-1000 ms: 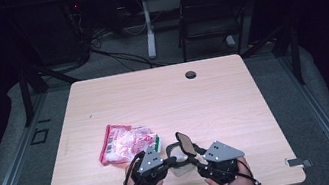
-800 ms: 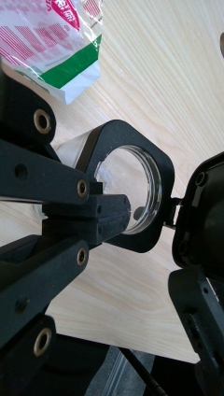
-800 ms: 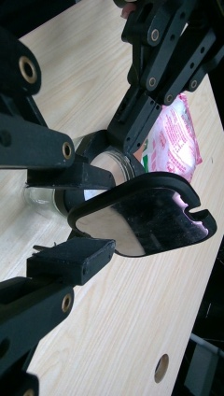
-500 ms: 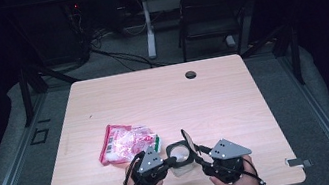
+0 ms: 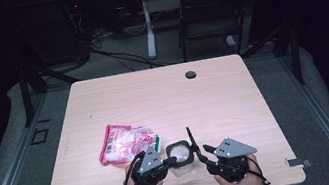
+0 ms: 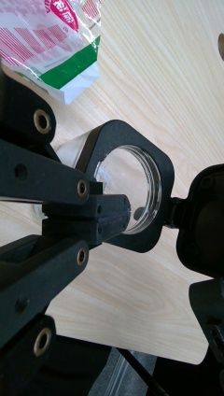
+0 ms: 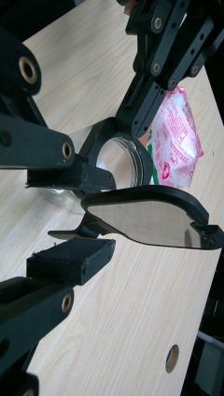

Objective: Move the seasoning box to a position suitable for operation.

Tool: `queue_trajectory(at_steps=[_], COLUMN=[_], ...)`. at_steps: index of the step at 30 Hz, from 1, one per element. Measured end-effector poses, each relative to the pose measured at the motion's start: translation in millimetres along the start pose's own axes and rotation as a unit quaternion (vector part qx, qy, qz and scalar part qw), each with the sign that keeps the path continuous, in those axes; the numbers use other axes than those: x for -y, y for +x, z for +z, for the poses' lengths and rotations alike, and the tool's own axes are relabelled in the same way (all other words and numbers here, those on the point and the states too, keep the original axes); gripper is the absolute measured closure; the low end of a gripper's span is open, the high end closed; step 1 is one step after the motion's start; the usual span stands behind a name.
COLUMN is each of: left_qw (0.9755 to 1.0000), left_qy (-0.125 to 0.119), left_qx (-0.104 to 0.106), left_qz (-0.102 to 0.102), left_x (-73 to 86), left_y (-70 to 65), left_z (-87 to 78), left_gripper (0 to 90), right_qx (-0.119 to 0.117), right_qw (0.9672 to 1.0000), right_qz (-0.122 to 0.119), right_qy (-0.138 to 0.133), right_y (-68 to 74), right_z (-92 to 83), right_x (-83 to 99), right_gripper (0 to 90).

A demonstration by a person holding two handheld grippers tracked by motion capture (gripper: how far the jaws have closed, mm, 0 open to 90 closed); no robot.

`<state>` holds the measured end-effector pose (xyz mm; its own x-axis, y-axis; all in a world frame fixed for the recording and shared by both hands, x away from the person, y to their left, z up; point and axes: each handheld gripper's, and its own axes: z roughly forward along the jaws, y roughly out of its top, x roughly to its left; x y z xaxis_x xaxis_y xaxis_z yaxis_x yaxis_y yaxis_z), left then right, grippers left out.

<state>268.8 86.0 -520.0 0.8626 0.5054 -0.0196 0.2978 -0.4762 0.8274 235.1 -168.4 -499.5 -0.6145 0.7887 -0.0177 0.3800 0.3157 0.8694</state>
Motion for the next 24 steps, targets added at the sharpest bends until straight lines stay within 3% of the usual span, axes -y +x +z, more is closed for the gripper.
queue_trajectory(at_steps=[15, 21, 24], left_qw=[1.0000, 1.0000, 1.0000], left_qy=[-0.001, -0.001, -0.001], left_qx=[0.004, 0.004, 0.004], left_qz=[0.001, 0.000, 0.000], left_x=[0.2, 0.2, 0.2], left_y=[0.1, 0.1, 0.1], left_z=[0.1, 0.1, 0.0], left_gripper=[90.0, 90.0, 90.0], right_qx=[0.002, -0.003, 0.008], right_qw=[0.9999, 1.0000, 1.0000], right_qz=[-0.002, 0.002, -0.002], right_qy=[0.012, 0.004, 0.003], right_y=[-0.8, 5.5, 8.0], right_z=[-1.3, 4.6, 8.1], right_x=[2.1, 3.1, 2.9], right_gripper=[70.4, 63.5, 63.9])
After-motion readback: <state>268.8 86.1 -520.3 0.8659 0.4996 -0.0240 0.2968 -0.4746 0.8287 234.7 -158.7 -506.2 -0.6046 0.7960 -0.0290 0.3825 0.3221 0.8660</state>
